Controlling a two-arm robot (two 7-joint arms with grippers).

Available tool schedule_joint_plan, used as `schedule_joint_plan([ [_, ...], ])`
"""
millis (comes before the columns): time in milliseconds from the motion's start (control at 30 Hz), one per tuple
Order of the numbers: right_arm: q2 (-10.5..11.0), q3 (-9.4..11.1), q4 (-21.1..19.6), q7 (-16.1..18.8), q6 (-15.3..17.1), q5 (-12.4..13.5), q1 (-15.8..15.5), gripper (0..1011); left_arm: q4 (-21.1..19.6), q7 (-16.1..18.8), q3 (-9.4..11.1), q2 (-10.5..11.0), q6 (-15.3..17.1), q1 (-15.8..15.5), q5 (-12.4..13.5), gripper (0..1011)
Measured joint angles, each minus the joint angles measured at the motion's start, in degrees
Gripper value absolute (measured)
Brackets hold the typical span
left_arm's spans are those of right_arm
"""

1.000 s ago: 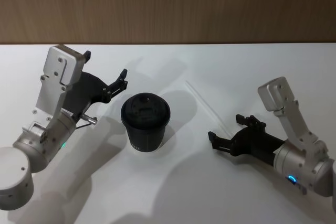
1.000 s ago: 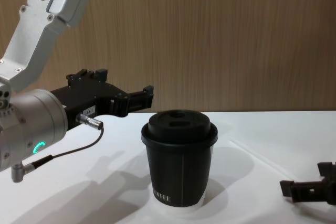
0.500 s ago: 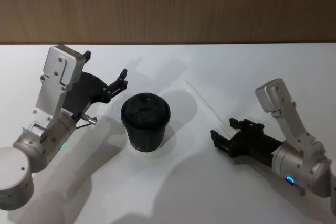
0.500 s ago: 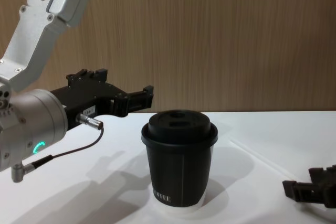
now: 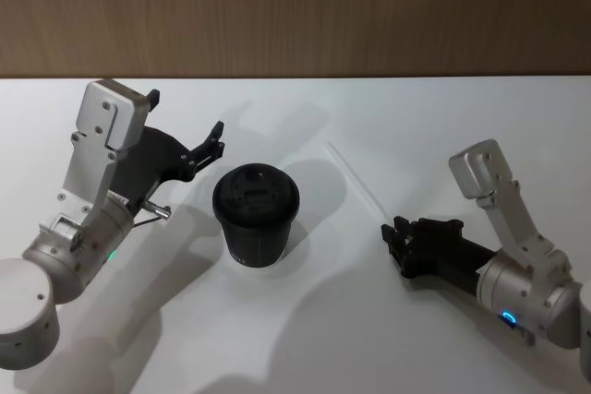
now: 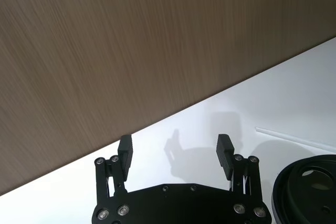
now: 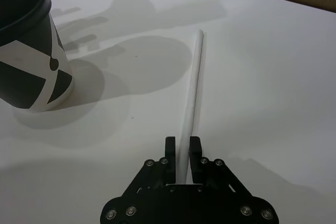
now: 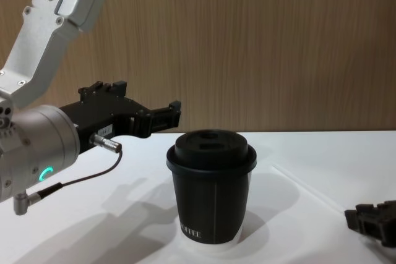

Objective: Pick up the straw with one hand, pass it to the other hand, and insert it into the cup.

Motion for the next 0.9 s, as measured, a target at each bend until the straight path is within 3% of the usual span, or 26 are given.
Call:
schedule_joint_plan([
  [200, 0.0, 0.1, -0.1, -0.1, 0.0, 0.3, -0.2, 63, 0.0, 0.0, 0.0, 0.0, 0.0, 0.0, 0.0, 1003],
  [633, -0.3, 0.8, -0.3, -1.0, -0.4, 0.8, -0.6, 0, 0.0, 0.0, 0.0, 0.0, 0.0, 0.0, 0.0, 1003],
  [900, -1.6, 2.8, -1.2, -2.2, -3.4, 1.8, -0.9, 0, 0.0, 0.0, 0.0, 0.0, 0.0, 0.0, 0.0, 1002],
])
